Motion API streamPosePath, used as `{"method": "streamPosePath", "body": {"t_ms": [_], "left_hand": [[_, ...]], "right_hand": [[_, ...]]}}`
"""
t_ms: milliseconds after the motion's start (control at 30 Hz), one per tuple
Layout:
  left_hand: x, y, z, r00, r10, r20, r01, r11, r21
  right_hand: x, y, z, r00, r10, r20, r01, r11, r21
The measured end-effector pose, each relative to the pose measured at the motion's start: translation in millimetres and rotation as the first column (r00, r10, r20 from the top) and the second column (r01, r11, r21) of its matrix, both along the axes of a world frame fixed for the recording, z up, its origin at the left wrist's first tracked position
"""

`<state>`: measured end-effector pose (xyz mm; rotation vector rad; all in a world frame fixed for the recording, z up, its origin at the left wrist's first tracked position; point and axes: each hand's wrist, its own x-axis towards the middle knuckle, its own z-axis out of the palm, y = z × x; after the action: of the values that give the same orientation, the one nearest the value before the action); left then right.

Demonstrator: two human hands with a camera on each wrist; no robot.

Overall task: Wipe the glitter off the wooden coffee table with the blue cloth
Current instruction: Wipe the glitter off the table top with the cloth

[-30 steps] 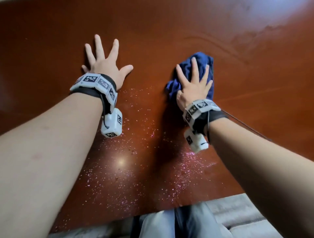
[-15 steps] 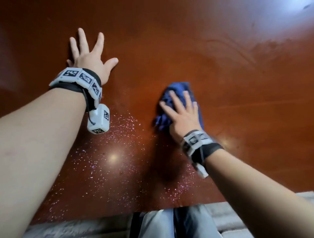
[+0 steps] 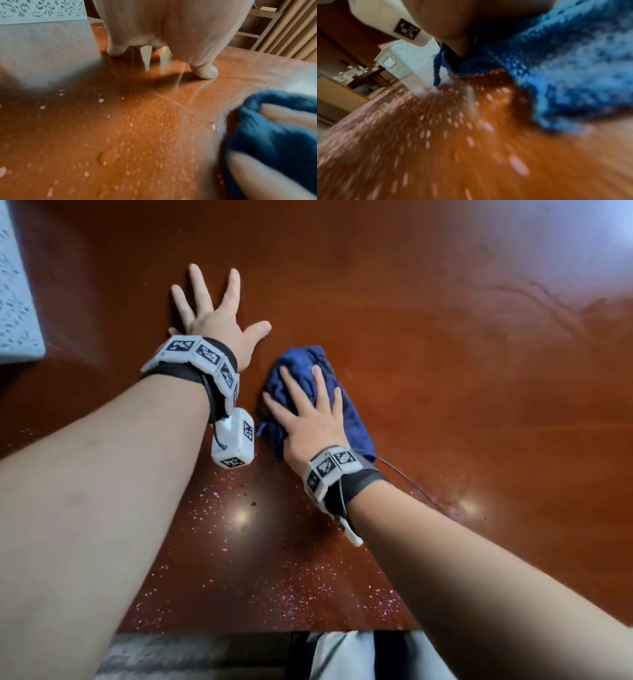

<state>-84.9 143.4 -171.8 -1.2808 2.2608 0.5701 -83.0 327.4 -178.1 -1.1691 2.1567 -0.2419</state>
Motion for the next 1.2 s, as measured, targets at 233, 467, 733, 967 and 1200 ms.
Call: {"method": "streamPosePath", "body": {"t_ms": [233,467,733,967,1200], "left_hand": [[-7.7,-4.7,7.2,0.997,-0.014,0.078,0.013,1.0,0.013],[-10.2,-5.9,6.7,0.994,-0.033,0.107,0.034,0.999,-0.005],[-8.8,-4.0,7.4,0.995,-0.043,0.087,0.042,0.999,0.016],[-8.3,-6.5,11.3,0.997,-0.07,0.045,0.068,0.996,0.056],[17.2,-29.5,6.5,0.977,-0.205,-0.057,0.209,0.975,0.08]], "right_hand": [[-21.8,77.0,5.1,0.996,-0.091,-0.01,0.092,0.992,0.082],[-31.7,79.7,-0.5,0.985,-0.169,-0.047,0.173,0.976,0.13],[-28.1,69.0,1.0,0.964,-0.257,-0.068,0.265,0.948,0.174],[-25.4,20.1,3.2,0.865,-0.487,-0.122,0.502,0.838,0.217],[-13.4,-63.8,0.6,0.818,-0.546,-0.18,0.573,0.8,0.178]]}}
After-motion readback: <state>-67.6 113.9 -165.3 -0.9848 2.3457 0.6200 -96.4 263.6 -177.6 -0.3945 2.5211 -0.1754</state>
